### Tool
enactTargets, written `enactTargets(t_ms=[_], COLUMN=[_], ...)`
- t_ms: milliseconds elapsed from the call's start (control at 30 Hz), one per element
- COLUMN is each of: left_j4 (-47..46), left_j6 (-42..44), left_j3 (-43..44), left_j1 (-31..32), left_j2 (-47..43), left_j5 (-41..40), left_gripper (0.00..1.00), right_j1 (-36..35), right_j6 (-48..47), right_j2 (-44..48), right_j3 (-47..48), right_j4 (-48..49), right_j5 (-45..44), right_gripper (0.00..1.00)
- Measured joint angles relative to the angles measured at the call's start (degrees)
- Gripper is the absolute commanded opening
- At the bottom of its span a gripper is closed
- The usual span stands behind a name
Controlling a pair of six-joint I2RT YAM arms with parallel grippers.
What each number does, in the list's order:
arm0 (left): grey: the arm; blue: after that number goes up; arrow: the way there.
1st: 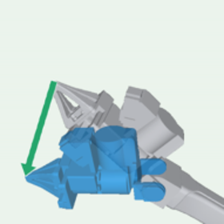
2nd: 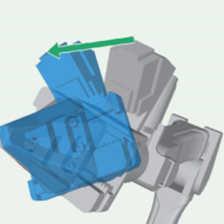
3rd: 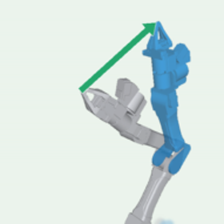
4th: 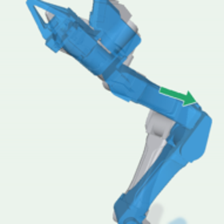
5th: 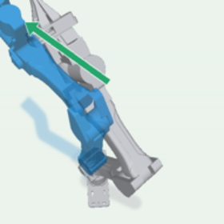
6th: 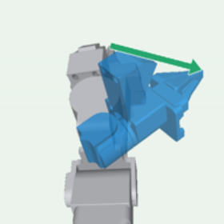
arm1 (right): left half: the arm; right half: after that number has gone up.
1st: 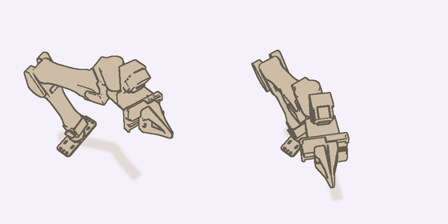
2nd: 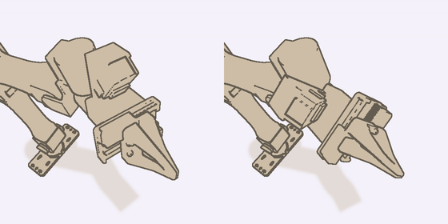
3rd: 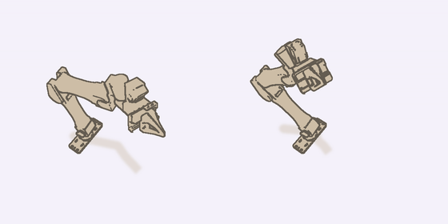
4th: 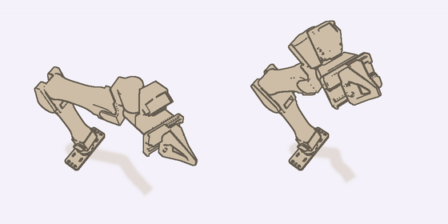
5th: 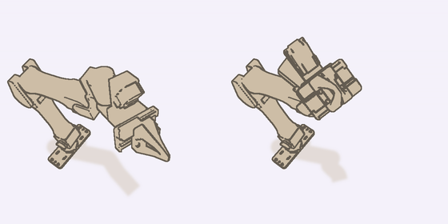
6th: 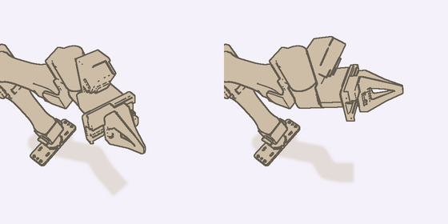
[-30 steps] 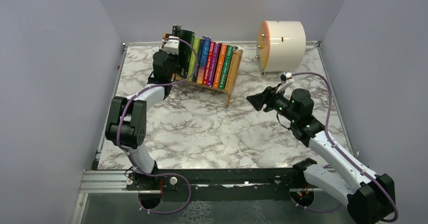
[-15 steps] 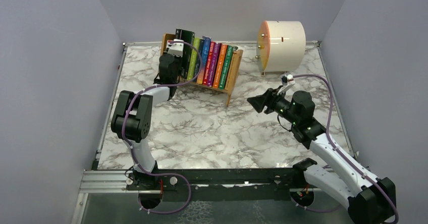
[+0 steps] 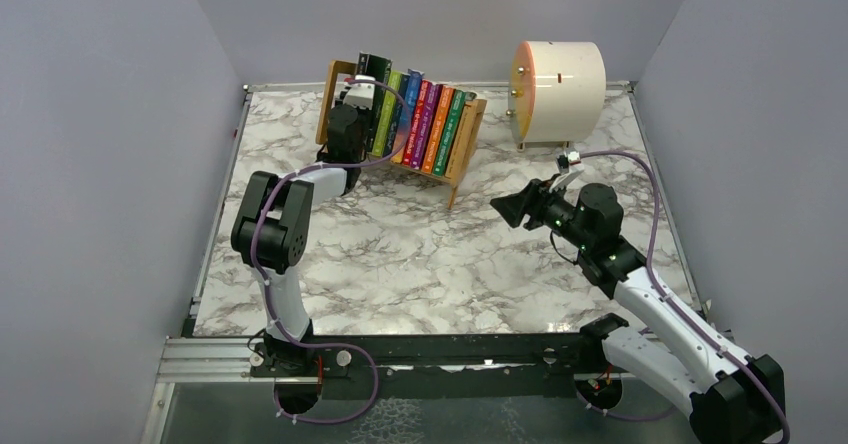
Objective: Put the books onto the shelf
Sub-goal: Place the book on the shelf.
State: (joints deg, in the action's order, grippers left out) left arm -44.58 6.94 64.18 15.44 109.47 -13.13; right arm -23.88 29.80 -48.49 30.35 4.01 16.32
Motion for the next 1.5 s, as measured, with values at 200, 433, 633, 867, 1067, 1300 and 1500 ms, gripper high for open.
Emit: enactTargets(t_ms=[200, 433, 633, 867, 1067, 1300, 1500], left_j4=[-0.4, -2.1, -3.6, -4.6, -3.4, 1.4, 8.0], left_j6=[-0.1, -1.7, -4.6, -6.2, -7.5, -13.3, -17.0], left_j3=[-0.4, -1.8, -2.3, -4.2, -7.0, -8.2, -9.8], left_j1=[0.1, 0.4, 1.2, 1.5, 1.5, 1.5, 1.5], left_j2=[-0.1, -1.2, -4.7, -8.8, -14.0, -25.8, -33.6], left_j5=[-0.4, 0.7, 3.6, 4.5, 2.8, -0.3, -0.8], left_gripper=[0.12, 0.43, 0.51, 0.52, 0.60, 0.99, 0.99], right_j1=[0.0, 0.0, 0.0, 0.0, 0.0, 0.0, 0.0], right_j6=[0.0, 0.4, 0.6, 0.9, 1.0, 1.0, 2.1], right_j2=[0.2, 0.2, 0.7, 1.4, 1.6, -0.9, -4.2], right_j3=[0.0, -0.9, -1.5, -1.6, -1.6, -0.6, 0.2], right_j4=[0.0, 0.0, 0.1, 0.1, 0.0, -1.9, -4.5], right_j5=[0.0, 0.0, 0.0, 0.0, 0.0, -1.8, -4.8], right_gripper=[0.52, 0.52, 0.52, 0.52, 0.52, 0.61, 0.67])
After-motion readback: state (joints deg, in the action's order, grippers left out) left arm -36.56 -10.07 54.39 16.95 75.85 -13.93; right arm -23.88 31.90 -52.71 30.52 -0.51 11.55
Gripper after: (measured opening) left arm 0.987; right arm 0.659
